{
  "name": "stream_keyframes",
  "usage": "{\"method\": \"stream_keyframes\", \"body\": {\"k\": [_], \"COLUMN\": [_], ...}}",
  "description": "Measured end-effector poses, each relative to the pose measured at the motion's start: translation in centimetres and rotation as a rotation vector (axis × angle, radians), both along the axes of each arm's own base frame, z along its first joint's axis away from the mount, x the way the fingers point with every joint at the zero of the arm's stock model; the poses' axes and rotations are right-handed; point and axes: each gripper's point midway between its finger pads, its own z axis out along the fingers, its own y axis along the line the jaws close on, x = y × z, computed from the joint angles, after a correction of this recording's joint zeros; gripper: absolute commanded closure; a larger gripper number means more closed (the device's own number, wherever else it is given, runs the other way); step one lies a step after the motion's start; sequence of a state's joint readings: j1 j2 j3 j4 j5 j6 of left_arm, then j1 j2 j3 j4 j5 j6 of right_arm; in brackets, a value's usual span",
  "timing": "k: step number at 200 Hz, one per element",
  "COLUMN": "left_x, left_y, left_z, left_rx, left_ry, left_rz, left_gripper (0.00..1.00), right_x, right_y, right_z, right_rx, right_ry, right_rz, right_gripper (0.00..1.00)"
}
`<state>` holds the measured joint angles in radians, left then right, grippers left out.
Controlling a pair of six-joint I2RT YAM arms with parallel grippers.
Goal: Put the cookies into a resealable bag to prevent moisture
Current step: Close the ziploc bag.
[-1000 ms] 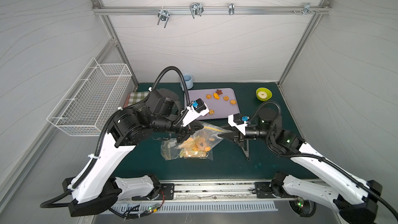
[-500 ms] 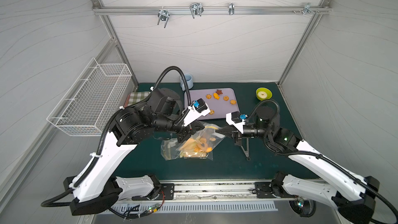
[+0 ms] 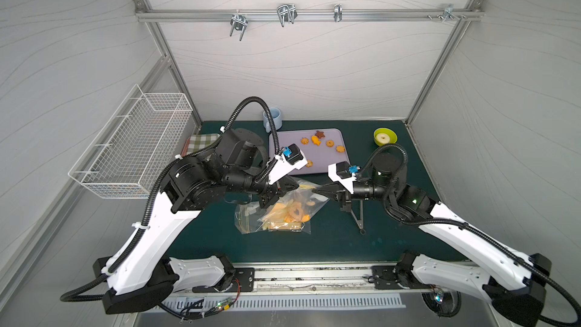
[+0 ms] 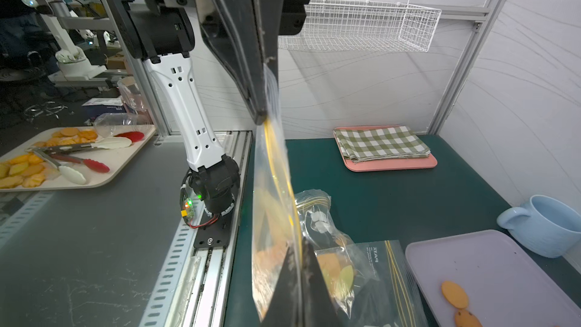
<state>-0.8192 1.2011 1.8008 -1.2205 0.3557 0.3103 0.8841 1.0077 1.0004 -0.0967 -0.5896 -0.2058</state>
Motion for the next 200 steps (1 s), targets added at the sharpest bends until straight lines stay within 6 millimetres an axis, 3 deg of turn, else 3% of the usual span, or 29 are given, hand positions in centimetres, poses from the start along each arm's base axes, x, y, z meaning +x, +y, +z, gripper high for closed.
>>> {"method": "stream_keyframes", "body": {"k": [5, 8, 11, 13, 35, 46, 53, 56, 59, 67, 87, 93, 97, 103, 114, 122, 132, 154, 160, 164, 171, 177, 180, 187, 200], "left_x": [0.0, 0.0, 0.0, 0.0, 0.0, 0.0, 0.0, 0.0, 0.0, 0.0, 0.0, 0.0, 0.0, 0.0, 0.0, 0.0, -0.1, -0.1, -0.1, -0.1, -0.1, -0.1, -0.1, -0.1, -0.1], "left_y": [0.0, 0.0, 0.0, 0.0, 0.0, 0.0, 0.0, 0.0, 0.0, 0.0, 0.0, 0.0, 0.0, 0.0, 0.0, 0.0, 0.0, 0.0, 0.0, 0.0, 0.0, 0.0, 0.0, 0.0, -0.1], "left_z": [0.0, 0.0, 0.0, 0.0, 0.0, 0.0, 0.0, 0.0, 0.0, 0.0, 0.0, 0.0, 0.0, 0.0, 0.0, 0.0, 0.0, 0.0, 0.0, 0.0, 0.1, 0.1, 0.1, 0.1, 0.1], "left_rx": [0.000, 0.000, 0.000, 0.000, 0.000, 0.000, 0.000, 0.000, 0.000, 0.000, -0.001, -0.001, -0.001, -0.001, -0.002, -0.002, -0.002, -0.003, -0.003, -0.003, -0.003, -0.004, -0.004, -0.004, -0.005], "left_ry": [0.000, 0.000, 0.000, 0.000, 0.000, 0.000, 0.000, 0.000, 0.000, 0.000, 0.000, 0.000, 0.000, 0.001, 0.001, 0.001, 0.001, 0.001, 0.001, 0.001, 0.001, 0.001, 0.001, 0.002, 0.003], "left_rz": [0.000, 0.000, 0.000, 0.000, 0.000, 0.000, 0.000, 0.000, 0.000, -0.001, -0.001, -0.001, -0.001, -0.001, -0.002, -0.002, -0.003, -0.003, -0.003, -0.003, -0.003, -0.003, -0.004, -0.004, -0.006], "left_gripper": [1.00, 1.00, 1.00, 1.00, 1.00, 1.00, 1.00, 1.00, 1.00, 1.00, 1.00, 1.00, 1.00, 1.00, 1.00, 1.00, 1.00, 1.00, 1.00, 1.00, 1.00, 1.00, 1.00, 1.00, 1.00], "right_x": [0.0, 0.0, 0.0, 0.0, -0.1, -0.1, -0.1, -0.1, -0.1, -0.2, -0.3, -0.3, -0.3, -0.3, -0.3, -0.4, -0.5, -0.6, -0.6, -0.6, -0.6, -0.6, -0.6, -0.7, -0.9], "right_y": [0.0, 0.0, 0.0, 0.0, 0.1, 0.1, 0.1, 0.2, 0.2, 0.2, 0.3, 0.3, 0.3, 0.4, 0.5, 0.6, 0.8, 1.1, 1.2, 1.2, 1.3, 1.4, 1.4, 1.6, 1.7], "right_z": [0.0, 0.1, 0.1, 0.2, 0.4, 0.4, 0.5, 0.5, 0.5, 0.6, 0.8, 0.8, 0.8, 0.8, 0.8, 0.9, 1.1, 1.6, 1.6, 1.6, 1.6, 1.6, 1.6, 1.7, 1.8], "right_rx": [0.002, 0.002, 0.004, 0.006, 0.010, 0.009, 0.012, 0.013, 0.014, 0.017, 0.020, 0.020, 0.020, 0.019, 0.019, 0.020, 0.024, 0.031, 0.031, 0.031, 0.031, 0.031, 0.032, 0.036, 0.037], "right_ry": [-0.001, -0.002, -0.004, -0.014, -0.009, -0.001, -0.005, -0.005, -0.006, -0.015, -0.002, -0.004, -0.005, 0.000, 0.000, -0.002, -0.004, -0.001, -0.003, -0.004, -0.001, -0.002, -0.002, -0.015, -0.009], "right_rz": [0.001, 0.001, 0.001, 0.003, 0.004, 0.005, 0.006, 0.008, 0.008, 0.012, 0.018, 0.019, 0.020, 0.021, 0.027, 0.032, 0.038, 0.048, 0.049, 0.050, 0.051, 0.053, 0.055, 0.060, 0.067], "right_gripper": [0.55, 0.68, 0.91, 1.00, 1.00, 0.58, 0.53, 0.54, 0.62, 1.00, 1.00, 0.70, 0.56, 0.50, 0.49, 0.53, 1.00, 1.00, 0.71, 0.58, 0.53, 0.57, 0.67, 1.00, 1.00]}}
